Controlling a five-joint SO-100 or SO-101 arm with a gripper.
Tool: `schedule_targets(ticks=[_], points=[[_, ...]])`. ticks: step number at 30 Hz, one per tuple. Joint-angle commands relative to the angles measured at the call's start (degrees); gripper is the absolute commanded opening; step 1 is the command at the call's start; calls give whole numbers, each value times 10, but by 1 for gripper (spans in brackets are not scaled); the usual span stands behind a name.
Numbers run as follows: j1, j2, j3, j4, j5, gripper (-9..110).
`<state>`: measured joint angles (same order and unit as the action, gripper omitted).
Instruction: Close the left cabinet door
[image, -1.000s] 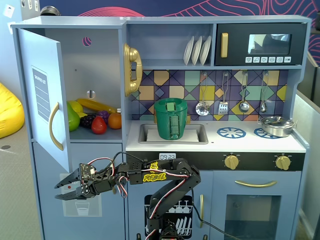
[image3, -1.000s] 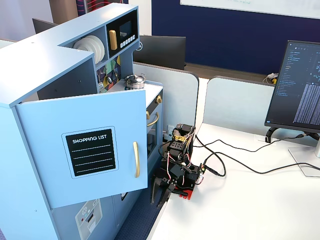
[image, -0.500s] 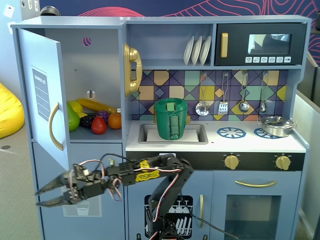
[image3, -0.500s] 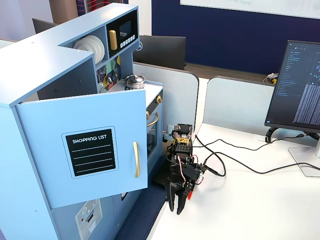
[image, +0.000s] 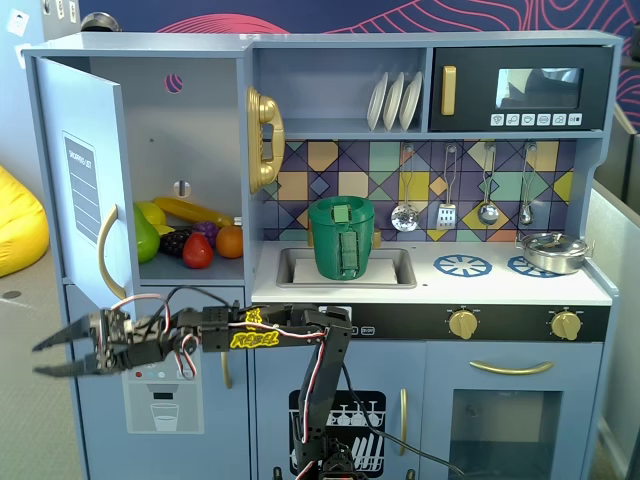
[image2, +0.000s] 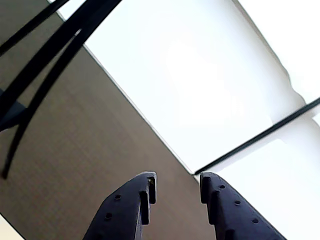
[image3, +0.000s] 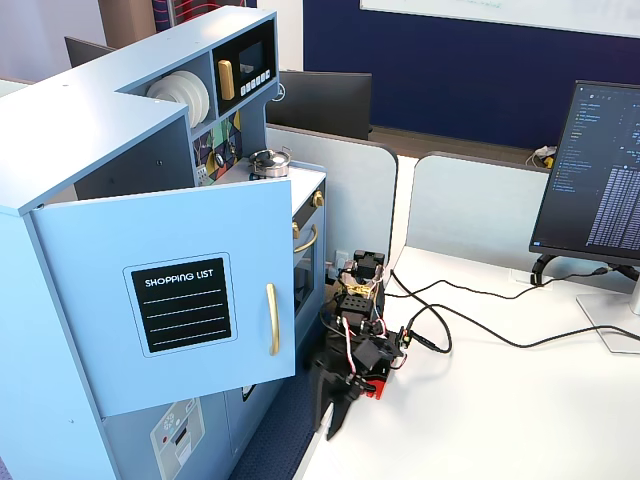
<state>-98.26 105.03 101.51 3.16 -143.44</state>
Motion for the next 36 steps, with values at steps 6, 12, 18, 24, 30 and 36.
schedule_targets(ticks=[6,12,18,24,30,36], points=[[91,65,0,8,-6,0],[137,158,91,11,6,0],[237,251,160,25,19,0],[369,290,171,22,31,0],[481,280,183,-32,37,0],[544,228,166,-94,29,0]])
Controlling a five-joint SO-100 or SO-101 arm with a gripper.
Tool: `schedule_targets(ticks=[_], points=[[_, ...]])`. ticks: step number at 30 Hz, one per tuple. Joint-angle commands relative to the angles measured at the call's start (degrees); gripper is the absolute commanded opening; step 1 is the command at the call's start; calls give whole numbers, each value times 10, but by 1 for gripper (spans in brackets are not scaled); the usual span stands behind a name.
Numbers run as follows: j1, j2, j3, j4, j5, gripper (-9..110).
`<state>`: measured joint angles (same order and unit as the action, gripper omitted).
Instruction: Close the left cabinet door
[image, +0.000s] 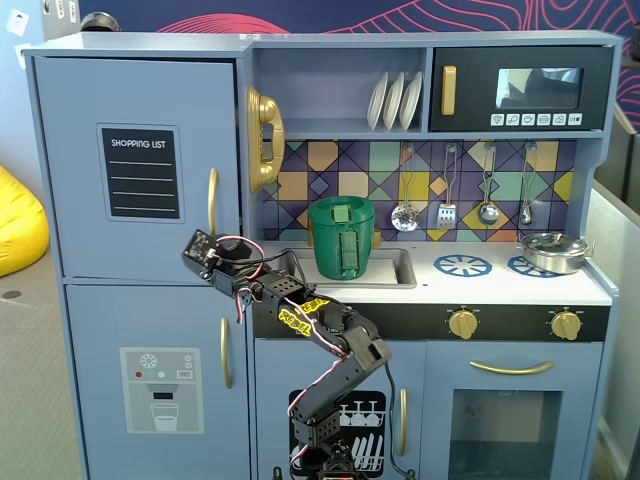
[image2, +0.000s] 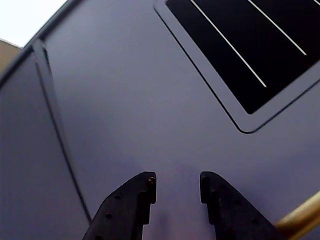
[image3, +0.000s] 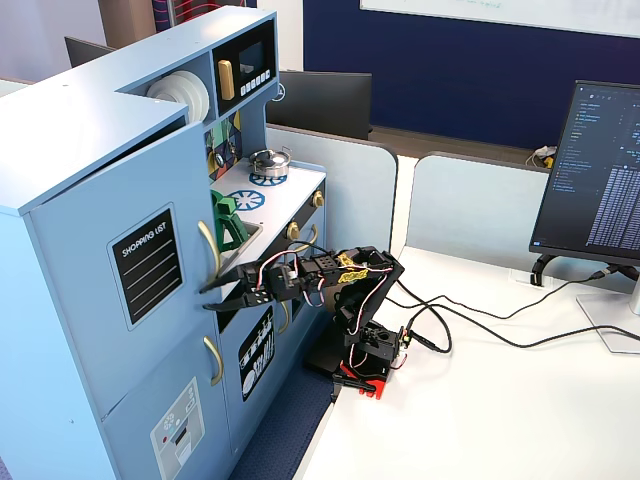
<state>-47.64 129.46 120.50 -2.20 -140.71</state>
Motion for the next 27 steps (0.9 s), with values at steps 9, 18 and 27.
schedule_targets(ticks=[9,18,27], points=[[48,-40,-24,-70,5,0],[-13,192,51,243,159,0],[319,415,221,558,269,0]])
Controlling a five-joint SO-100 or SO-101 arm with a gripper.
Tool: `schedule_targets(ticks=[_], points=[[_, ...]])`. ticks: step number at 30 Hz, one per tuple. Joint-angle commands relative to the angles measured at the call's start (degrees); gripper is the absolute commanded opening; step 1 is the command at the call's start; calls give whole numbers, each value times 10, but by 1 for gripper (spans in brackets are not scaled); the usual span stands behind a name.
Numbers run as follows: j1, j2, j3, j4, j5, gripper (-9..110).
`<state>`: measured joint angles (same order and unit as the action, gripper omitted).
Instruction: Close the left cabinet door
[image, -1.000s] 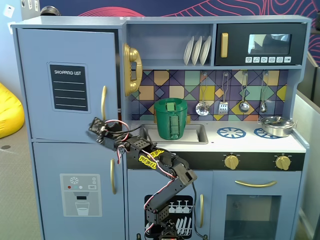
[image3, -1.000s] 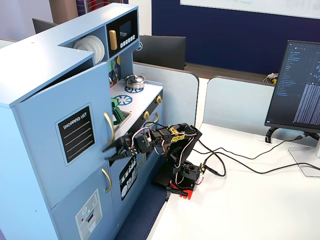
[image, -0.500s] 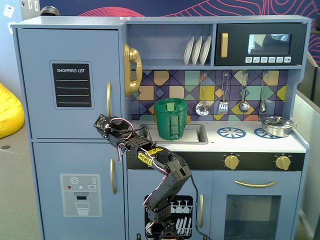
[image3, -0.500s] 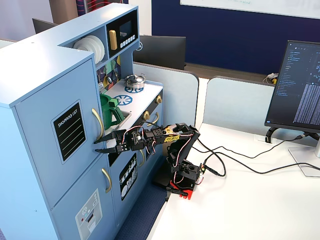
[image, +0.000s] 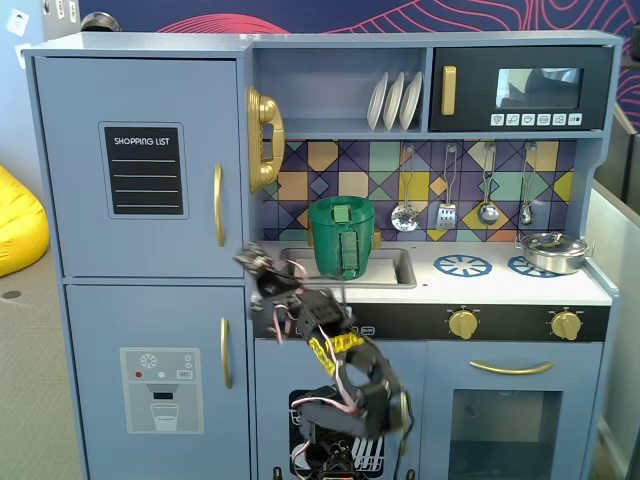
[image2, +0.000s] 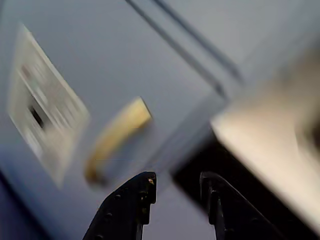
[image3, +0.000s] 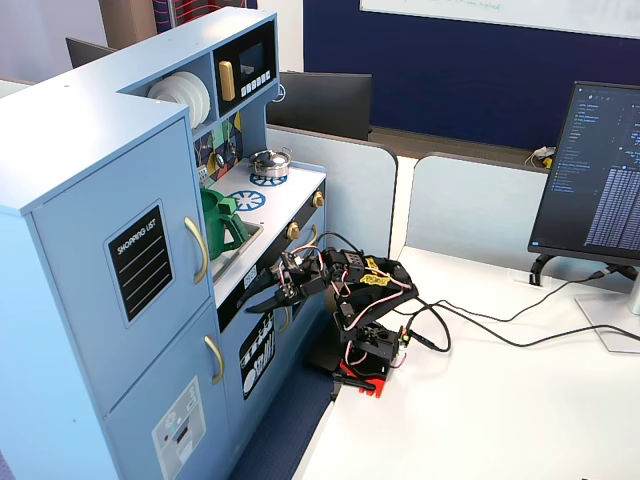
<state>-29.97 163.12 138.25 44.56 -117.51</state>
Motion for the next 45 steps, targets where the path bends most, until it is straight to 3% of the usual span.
schedule_targets(ticks=[1,6,10,15,23,45], points=[[179,93,71,107,42,0],[294,152,185,238,135,0],[296,175,243,331,213,0],[294,188,301,358,290,0],[277,188,334,432,317,0],[282,189,335,432,308,4]])
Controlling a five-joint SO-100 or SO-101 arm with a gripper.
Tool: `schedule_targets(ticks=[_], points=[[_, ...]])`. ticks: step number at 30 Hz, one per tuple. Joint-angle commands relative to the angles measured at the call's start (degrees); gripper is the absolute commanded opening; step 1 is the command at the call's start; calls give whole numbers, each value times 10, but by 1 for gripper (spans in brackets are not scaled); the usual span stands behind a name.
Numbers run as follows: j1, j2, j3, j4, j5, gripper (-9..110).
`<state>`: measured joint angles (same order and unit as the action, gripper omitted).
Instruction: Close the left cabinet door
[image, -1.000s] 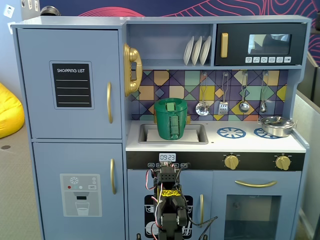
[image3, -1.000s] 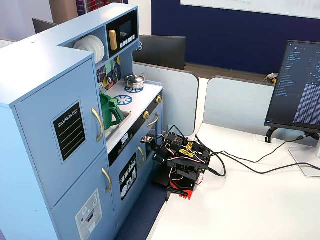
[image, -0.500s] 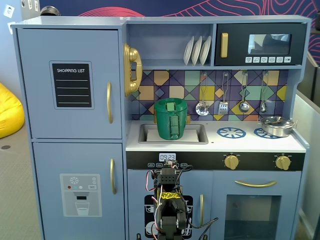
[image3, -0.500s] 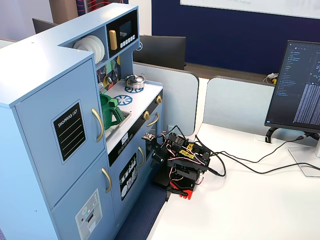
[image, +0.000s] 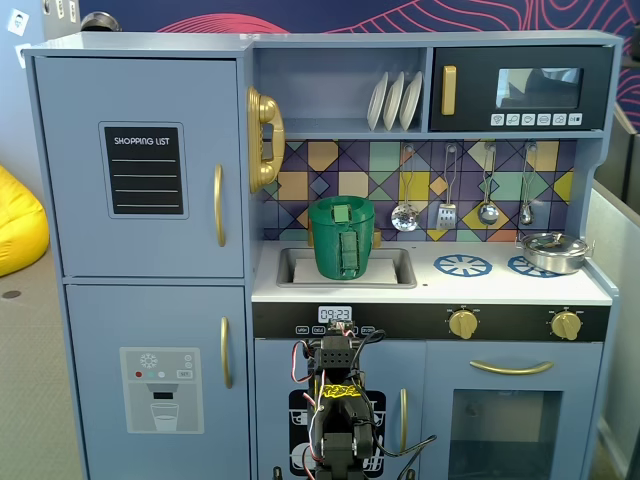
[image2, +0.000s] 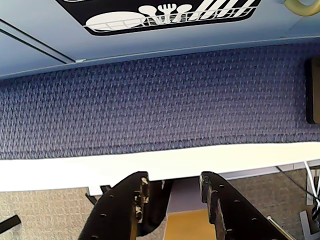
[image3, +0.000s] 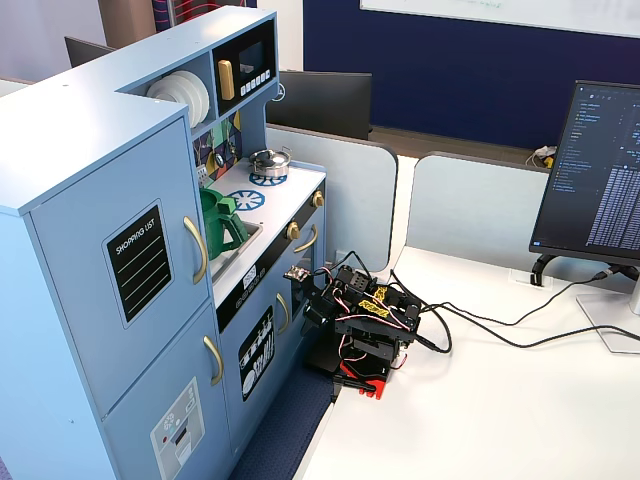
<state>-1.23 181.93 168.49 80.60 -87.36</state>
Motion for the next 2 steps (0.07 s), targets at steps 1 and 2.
schedule_targets(ticks=[1,2], points=[[-5,1,33,71,6,4],[-5,1,33,71,7,4]])
